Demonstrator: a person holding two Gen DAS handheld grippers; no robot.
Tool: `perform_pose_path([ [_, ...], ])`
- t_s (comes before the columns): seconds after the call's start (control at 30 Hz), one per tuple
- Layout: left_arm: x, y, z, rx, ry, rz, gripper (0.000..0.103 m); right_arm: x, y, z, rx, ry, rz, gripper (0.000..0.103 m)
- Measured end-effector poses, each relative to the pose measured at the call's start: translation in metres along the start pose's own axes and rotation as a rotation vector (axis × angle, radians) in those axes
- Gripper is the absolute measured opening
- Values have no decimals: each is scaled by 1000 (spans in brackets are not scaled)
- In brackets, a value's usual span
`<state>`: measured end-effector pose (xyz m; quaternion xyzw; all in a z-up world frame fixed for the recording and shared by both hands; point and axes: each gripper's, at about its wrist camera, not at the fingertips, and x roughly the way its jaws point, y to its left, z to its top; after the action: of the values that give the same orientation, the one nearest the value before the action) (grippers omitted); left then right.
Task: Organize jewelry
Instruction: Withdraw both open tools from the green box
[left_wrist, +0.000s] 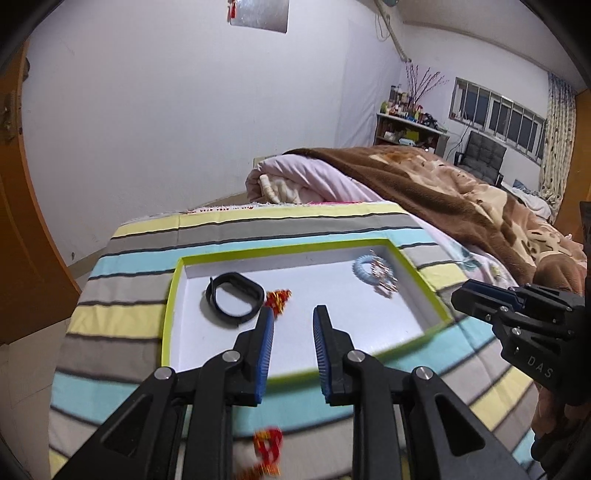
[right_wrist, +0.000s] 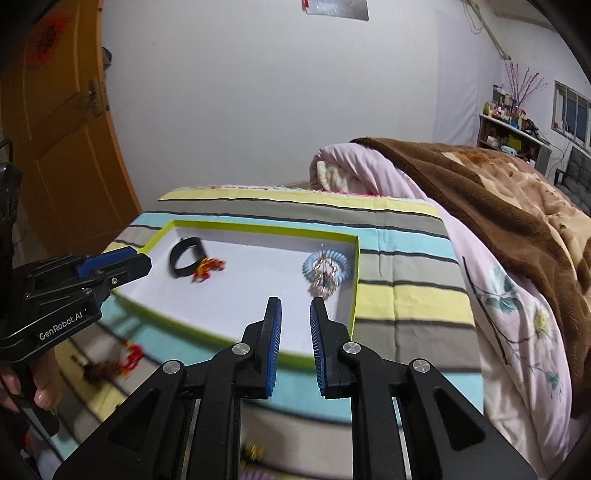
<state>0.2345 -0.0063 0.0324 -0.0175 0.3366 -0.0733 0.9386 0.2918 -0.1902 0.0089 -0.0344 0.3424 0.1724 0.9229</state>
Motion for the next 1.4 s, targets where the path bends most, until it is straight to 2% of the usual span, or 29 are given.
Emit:
perform_pose_path([
  [0.43,-65,-6,-52,-2,-48,-8,23,-76,14,-54,1,-53,32,16],
  [0.8,-96,6,-92,-31,-55,9,23,-91,16,-93,25,-21,39,16],
  [1.07,-93,-2,-112,-13,-28,-10,23,-78,12,-115,36,39,31,16],
  [1.4,-55,-8,-118,2,46,-24,23,-53,2,-122,50,95,32,16],
])
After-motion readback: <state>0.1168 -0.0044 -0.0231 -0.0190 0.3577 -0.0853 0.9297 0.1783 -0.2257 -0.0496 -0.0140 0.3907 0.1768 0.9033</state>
